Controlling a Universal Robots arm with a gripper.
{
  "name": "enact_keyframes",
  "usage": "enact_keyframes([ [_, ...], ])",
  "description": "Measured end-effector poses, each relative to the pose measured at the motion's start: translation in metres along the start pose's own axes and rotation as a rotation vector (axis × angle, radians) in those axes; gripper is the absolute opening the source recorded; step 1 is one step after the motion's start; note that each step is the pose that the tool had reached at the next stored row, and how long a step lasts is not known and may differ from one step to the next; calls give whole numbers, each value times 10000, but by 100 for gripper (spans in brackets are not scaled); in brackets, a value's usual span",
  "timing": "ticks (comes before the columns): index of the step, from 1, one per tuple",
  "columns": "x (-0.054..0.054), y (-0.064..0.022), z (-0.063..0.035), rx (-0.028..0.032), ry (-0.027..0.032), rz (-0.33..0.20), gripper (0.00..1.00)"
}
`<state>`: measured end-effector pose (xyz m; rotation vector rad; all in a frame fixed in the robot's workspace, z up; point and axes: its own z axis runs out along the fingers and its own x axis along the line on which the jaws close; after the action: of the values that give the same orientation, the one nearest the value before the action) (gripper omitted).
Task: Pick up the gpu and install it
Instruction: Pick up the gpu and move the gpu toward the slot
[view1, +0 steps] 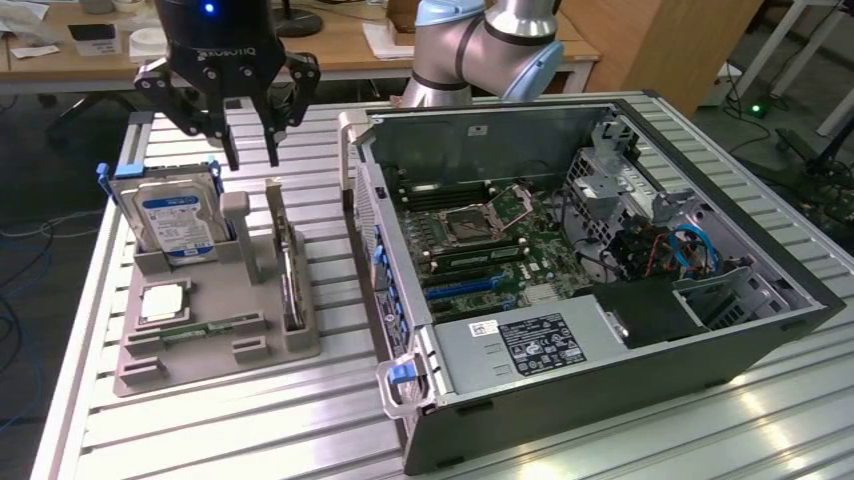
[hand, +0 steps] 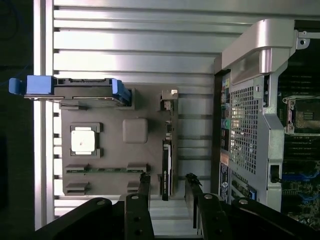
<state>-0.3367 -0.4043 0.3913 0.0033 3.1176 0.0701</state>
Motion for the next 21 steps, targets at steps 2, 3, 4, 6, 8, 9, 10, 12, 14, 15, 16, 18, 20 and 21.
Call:
enact_keyframes([
  [2, 0, 0, 4, -2, 2, -60, 42],
  [3, 0, -1, 5, -3, 3, -91, 42],
  [4, 0, -1, 7, -3, 5, -119, 42],
  [6, 0, -1, 10, -5, 7, -175, 42],
  [8, 0, -2, 16, -5, 9, -228, 42],
  [9, -1, -2, 20, 4, 10, -248, 42],
  [10, -1, -3, 26, 15, 12, -273, 42],
  [12, 0, -4, 45, 18, 14, -331, 42],
  [14, 1, -4, 71, 17, 17, -409, 42],
  [15, 2, -5, 84, 16, 18, -455, 42],
  [16, 2, -5, 97, 15, 21, -495, 42],
  [18, 3, -6, 120, 16, 24, -560, 42],
  [20, 3, -8, 139, 18, 27, -612, 42],
  [21, 3, -9, 145, 18, 28, -647, 42],
])
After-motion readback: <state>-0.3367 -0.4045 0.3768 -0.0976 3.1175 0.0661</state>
